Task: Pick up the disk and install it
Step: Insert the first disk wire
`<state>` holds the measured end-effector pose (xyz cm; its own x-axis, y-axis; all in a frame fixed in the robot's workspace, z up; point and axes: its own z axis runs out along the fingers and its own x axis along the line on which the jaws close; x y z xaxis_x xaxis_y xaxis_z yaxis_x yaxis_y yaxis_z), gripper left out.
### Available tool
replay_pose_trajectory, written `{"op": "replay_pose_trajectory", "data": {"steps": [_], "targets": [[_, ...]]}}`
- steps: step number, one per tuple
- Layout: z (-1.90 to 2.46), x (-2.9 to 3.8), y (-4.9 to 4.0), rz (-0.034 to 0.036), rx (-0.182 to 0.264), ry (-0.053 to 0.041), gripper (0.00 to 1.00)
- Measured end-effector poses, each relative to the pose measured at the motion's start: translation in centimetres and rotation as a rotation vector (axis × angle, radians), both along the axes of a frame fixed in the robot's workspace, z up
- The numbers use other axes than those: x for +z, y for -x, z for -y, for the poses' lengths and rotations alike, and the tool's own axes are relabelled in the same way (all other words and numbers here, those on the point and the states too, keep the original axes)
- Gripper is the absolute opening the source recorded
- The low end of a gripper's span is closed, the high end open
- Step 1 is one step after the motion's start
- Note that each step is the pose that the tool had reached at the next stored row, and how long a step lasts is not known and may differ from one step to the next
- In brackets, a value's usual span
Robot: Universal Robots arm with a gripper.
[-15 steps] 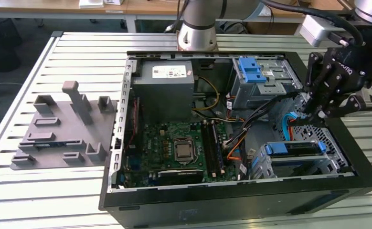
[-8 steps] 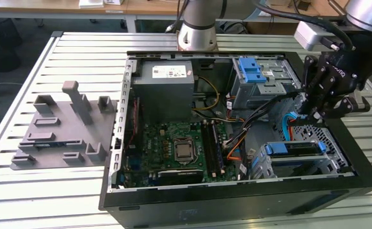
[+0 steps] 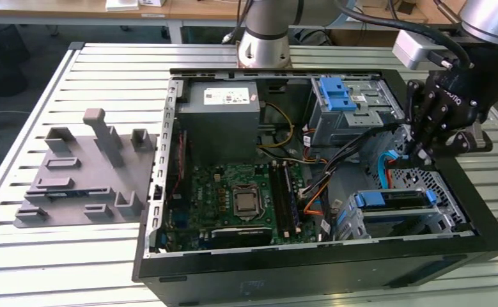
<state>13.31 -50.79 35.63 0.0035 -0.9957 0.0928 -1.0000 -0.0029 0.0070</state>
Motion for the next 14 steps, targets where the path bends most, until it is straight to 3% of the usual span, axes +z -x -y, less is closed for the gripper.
{"op": "replay_pose_trajectory", "data": {"steps": [4,7,9,14], "targets": [[-0.01,0.0,-0.03,-0.0012,0.0,0.0003,0.16],[0.17,-0.13,-0.09,-0.0079,0.0,0.0001,0.16],[0.52,-0.26,-0.09,-0.0128,0.0,0.0001,0.16],[1.88,-0.8,-0.09,-0.0205,-0.001,-0.0001,0.16]]}}
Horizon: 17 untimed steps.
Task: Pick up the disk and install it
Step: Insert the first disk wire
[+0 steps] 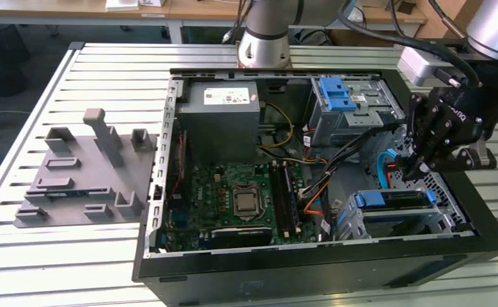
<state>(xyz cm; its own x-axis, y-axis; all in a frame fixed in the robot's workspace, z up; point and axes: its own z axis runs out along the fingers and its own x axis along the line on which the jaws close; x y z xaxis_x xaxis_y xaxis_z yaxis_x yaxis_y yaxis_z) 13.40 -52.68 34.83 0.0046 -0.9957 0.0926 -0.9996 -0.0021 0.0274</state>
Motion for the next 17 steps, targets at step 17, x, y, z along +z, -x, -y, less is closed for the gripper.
{"op": "replay_pose_trajectory", "data": {"steps": [17], "targets": [[1.06,-1.47,-0.25,-0.002,-0.014,-0.0016,0.16]]}}
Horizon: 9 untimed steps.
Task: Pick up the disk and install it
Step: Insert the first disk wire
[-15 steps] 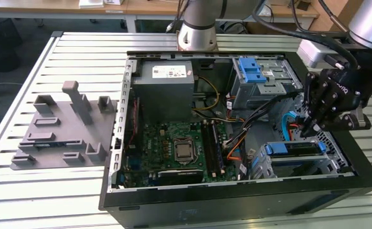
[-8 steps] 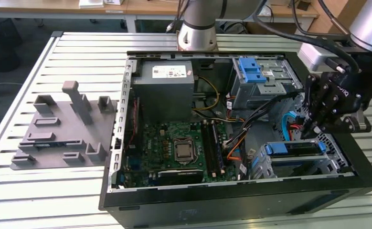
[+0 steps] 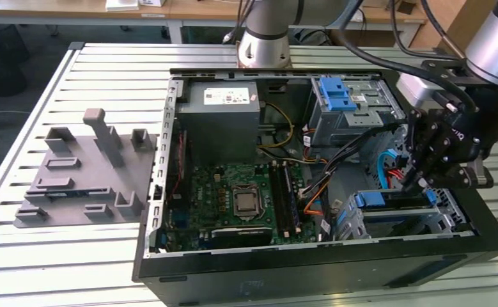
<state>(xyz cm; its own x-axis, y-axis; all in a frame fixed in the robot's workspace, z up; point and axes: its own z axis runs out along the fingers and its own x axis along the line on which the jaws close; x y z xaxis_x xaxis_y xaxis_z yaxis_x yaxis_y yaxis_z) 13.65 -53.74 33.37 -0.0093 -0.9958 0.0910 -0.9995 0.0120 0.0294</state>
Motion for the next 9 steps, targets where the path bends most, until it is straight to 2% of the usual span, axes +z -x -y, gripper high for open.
{"op": "replay_pose_trajectory", "data": {"steps": [6,9], "targets": [[0.03,-0.01,-0.1,-0.004,-0.009,-0.0001,0.16],[0.06,0.0,-0.18,-0.0098,-0.014,-0.0001,0.16]]}}
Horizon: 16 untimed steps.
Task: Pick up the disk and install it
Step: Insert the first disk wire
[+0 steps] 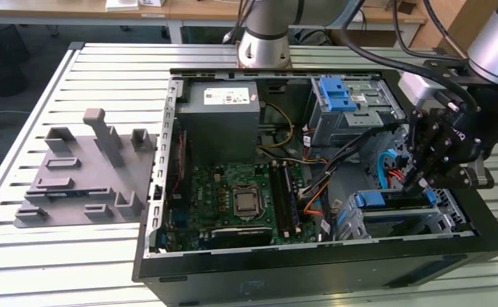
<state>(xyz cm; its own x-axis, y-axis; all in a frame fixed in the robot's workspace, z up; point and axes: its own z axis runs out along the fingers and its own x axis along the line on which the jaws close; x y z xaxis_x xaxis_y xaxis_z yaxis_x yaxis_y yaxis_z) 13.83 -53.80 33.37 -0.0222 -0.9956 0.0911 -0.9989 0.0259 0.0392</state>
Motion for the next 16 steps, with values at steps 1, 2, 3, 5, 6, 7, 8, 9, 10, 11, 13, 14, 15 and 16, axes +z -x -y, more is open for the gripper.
{"op": "replay_pose_trajectory", "data": {"steps": [1,2,3,5,6,7,8,9,10,11,13,14,15,16], "targets": [[0.01,0.0,-0.04,-0.0017,-0.001,0.0,0.16],[0.02,-0.01,-0.09,-0.003,-0.003,-0.0001,0.16],[0.04,0.0,-0.12,-0.0033,-0.003,0.0,0.16],[0.08,0.0,-0.21,-0.0038,-0.005,-0.0001,0.16],[0.12,0.0,-0.26,-0.0041,-0.005,-0.0001,0.16],[0.15,0.0,-0.31,-0.0044,-0.006,-0.0001,0.16],[0.2,0.0,-0.31,-0.0044,-0.006,-0.0001,0.16],[0.26,0.0,-0.31,-0.0045,-0.007,-0.0001,0.16],[0.29,-0.01,-0.31,-0.0045,-0.008,-0.0001,0.16],[0.33,-0.02,-0.31,-0.0045,-0.008,-0.0001,0.16],[0.36,-0.02,-0.31,-0.0045,-0.008,-0.0001,0.16],[0.37,-0.02,-0.31,-0.0045,-0.008,0.0,0.16],[0.38,-0.02,-0.31,-0.0045,-0.008,-0.0001,0.16],[0.38,-0.02,-0.31,-0.0046,-0.008,0.0,0.16]]}}
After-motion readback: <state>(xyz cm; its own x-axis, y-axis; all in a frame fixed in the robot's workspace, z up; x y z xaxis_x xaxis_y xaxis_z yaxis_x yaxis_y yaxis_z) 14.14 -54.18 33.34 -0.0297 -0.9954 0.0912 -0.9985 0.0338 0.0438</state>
